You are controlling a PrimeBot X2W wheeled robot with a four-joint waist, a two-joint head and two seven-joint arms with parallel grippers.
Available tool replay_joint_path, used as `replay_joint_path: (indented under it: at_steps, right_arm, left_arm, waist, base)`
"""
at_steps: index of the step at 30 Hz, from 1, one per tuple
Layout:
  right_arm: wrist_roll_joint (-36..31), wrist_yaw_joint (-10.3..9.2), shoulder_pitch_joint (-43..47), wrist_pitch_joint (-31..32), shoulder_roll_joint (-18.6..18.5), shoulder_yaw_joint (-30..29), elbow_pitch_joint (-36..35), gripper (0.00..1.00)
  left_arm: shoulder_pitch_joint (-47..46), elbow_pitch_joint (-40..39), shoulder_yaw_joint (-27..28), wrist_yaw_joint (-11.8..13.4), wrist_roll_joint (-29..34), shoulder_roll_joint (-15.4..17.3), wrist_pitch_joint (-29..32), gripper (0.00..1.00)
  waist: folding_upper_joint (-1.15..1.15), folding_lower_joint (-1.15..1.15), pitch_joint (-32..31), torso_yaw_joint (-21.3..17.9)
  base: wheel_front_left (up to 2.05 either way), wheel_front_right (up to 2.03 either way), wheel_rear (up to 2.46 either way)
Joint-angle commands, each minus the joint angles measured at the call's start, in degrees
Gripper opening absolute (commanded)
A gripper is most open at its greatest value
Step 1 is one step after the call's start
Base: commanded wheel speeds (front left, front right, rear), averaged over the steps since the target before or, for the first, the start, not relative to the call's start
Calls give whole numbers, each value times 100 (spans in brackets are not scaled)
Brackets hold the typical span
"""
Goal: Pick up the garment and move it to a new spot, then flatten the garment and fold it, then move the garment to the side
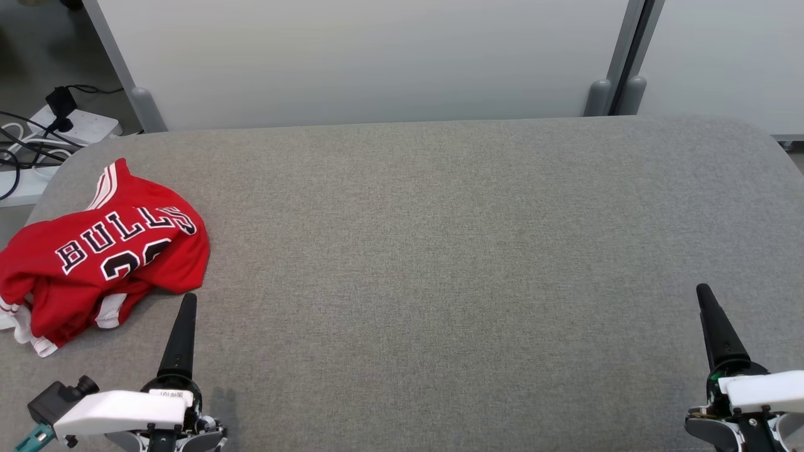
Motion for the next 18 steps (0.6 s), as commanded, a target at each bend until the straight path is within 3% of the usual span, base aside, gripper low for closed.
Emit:
replay_joint_path:
  at_steps: [1, 6, 18]
  right_arm:
    - [-380, 25, -304, -93, -158, 72, -279, 100]
    - [-1149, 26, -370, -177, -241, 191, -420, 100]
    - [-2314, 28, -320, -361, -244, 413, -472, 100]
  left_arm:
    - [-396, -219, 19, 28, 309, 140, -68, 100]
    - [-470, -337, -51, 119, 917, 210, -152, 100]
    - [-388, -472, -214, 321, 2061, 300, -337, 100]
  waist:
    - [0, -1, -3, -1]
    - [0, -1, -12, -7]
    - [0, -1, -22, -11]
  base:
    - [0, 0, 0]
    - [0, 0, 0]
    - [0, 0, 0]
